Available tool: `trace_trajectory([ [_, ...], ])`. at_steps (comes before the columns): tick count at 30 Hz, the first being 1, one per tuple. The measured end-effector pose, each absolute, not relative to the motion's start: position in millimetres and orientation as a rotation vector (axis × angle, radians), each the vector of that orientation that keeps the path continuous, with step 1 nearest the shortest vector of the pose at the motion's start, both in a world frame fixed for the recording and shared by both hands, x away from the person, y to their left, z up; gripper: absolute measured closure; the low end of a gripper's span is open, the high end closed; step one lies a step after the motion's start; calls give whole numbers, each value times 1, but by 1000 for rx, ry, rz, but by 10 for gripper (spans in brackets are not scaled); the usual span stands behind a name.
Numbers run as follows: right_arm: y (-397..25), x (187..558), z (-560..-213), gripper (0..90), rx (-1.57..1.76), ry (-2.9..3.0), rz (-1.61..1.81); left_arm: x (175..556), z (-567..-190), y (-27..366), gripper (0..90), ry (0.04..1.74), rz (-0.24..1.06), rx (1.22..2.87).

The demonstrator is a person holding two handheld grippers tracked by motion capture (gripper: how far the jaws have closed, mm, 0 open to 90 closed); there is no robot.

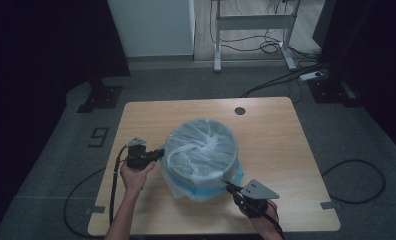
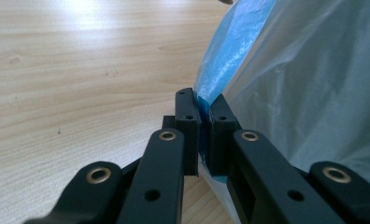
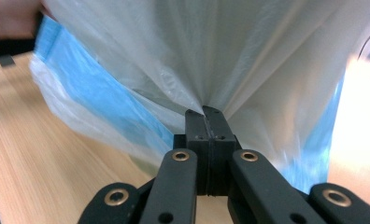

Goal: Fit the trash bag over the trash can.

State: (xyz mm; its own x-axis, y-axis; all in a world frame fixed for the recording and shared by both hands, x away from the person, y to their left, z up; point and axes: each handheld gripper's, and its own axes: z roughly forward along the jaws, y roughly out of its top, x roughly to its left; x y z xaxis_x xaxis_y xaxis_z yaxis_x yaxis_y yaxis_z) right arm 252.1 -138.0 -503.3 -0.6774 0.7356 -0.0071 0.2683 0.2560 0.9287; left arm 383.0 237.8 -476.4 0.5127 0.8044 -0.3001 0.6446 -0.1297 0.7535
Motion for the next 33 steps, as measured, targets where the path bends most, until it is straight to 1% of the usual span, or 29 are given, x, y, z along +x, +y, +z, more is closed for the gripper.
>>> trace_trajectory([
  [4, -143, 260, -514, 885, 961, 2110, 1422, 381, -475, 236, 847, 1199, 225, 1855],
  [5, -144, 261, -513, 833, 966, 2101, 1438, 380, -474, 237, 835, 1194, 236, 1853],
  [6, -145, 260, -512, 741, 972, 2083, 1456, 378, -472, 238, 790, 1184, 269, 1848],
  [7, -146, 259, -509, 651, 975, 2059, 1478, 376, -470, 239, 689, 1179, 299, 1840],
  [9, -148, 258, -505, 553, 980, 2028, 1501, 371, -464, 244, 518, 1173, 374, 1818],
  [11, -153, 257, -502, 481, 993, 1998, 1528, 367, -459, 251, 373, 1160, 420, 1809],
  [12, -155, 257, -502, 456, 1003, 1986, 1542, 366, -456, 255, 328, 1151, 428, 1803],
  [14, -158, 257, -502, 418, 1024, 1969, 1564, 363, -452, 263, 271, 1124, 433, 1790],
  [17, -163, 257, -503, 368, 1021, 1967, 1595, 357, -446, 271, 203, 1071, 439, 1774],
  [20, -168, 257, -501, 341, 1010, 1956, 1628, 350, -440, 278, 154, 1018, 463, 1778],
  [27, -183, 259, -500, 306, 1029, 1948, 1637, 339, -423, 285, 158, 889, 409, 1802],
  [33, -193, 254, -499, 279, 990, 1985, 1729, 331, -401, 279, 166, 839, 422, 1791],
])
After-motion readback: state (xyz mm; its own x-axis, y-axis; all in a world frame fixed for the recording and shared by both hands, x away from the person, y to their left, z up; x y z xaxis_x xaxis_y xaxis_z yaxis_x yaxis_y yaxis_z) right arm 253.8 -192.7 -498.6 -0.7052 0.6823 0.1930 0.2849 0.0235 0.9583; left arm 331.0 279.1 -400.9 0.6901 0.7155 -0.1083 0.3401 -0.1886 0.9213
